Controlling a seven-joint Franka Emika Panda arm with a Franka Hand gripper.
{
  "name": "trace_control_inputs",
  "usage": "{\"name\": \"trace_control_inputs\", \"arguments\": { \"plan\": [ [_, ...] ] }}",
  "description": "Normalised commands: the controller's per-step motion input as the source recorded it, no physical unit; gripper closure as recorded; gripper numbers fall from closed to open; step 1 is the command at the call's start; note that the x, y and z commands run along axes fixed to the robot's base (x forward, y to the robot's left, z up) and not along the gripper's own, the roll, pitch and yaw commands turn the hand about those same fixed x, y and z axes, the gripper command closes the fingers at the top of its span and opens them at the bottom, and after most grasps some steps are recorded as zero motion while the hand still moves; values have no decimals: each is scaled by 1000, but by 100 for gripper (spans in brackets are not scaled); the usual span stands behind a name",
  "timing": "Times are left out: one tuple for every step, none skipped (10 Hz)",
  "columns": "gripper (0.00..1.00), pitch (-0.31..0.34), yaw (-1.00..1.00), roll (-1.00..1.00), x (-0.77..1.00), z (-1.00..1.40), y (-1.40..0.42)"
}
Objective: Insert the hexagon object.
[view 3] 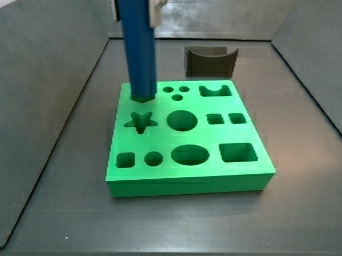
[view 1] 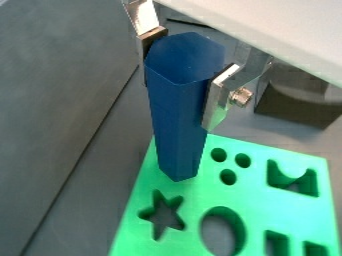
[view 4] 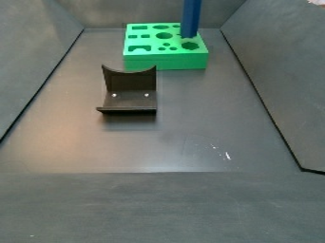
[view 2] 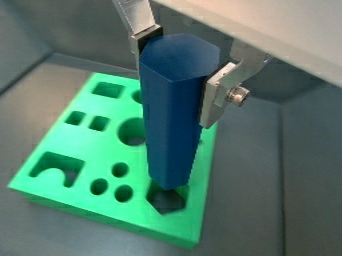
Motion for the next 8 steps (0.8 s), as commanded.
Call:
{"name": "trace_control_inputs", "arguments": {
  "plan": [
    [100,0,-351,0,-254,-6,271],
    [100,0,-3,-21,-37,-63,51],
    [100,-20,26,0,0,-214,0],
    [100,-34,100,0,11,-311,3],
    [100,-11,51,140,0,-277,43],
    [100,0,86,174,106,-246,23],
    [100,0,143,180,303,-226,37],
    [100,3,163,223,351,-169,71]
  ]
}}
